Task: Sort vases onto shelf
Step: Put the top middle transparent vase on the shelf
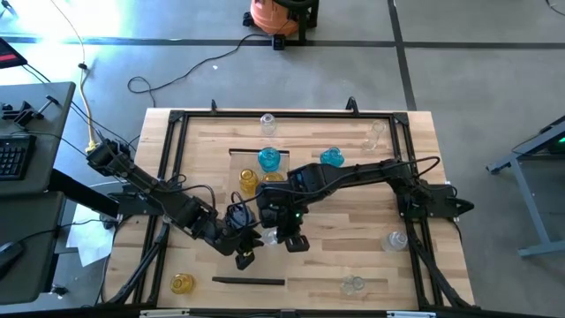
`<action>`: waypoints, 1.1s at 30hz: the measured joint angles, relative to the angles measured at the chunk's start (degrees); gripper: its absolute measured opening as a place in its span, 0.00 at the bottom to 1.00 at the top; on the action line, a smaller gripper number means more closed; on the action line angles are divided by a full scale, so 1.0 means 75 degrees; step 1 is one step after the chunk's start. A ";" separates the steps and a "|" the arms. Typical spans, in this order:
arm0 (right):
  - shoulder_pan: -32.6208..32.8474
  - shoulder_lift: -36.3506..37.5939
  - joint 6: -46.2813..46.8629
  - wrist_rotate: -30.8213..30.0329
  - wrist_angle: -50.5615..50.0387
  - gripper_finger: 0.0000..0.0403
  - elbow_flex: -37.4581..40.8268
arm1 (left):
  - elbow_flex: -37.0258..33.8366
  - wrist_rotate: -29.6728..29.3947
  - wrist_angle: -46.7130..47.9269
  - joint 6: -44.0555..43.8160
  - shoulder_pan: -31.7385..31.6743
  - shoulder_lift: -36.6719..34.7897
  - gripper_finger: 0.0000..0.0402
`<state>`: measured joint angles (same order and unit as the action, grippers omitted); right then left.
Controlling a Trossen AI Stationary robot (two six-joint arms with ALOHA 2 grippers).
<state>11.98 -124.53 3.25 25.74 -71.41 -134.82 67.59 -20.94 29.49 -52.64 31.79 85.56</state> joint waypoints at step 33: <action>-0.0156 0.0009 -0.0492 -0.0801 0.0493 0.31 -0.0015 | -0.0012 -0.0100 0.0105 -0.0211 -0.0012 0.0012 0.24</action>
<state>10.81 -124.46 -0.44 19.73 -67.71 -134.93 67.51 -21.69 30.27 -54.23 31.70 85.65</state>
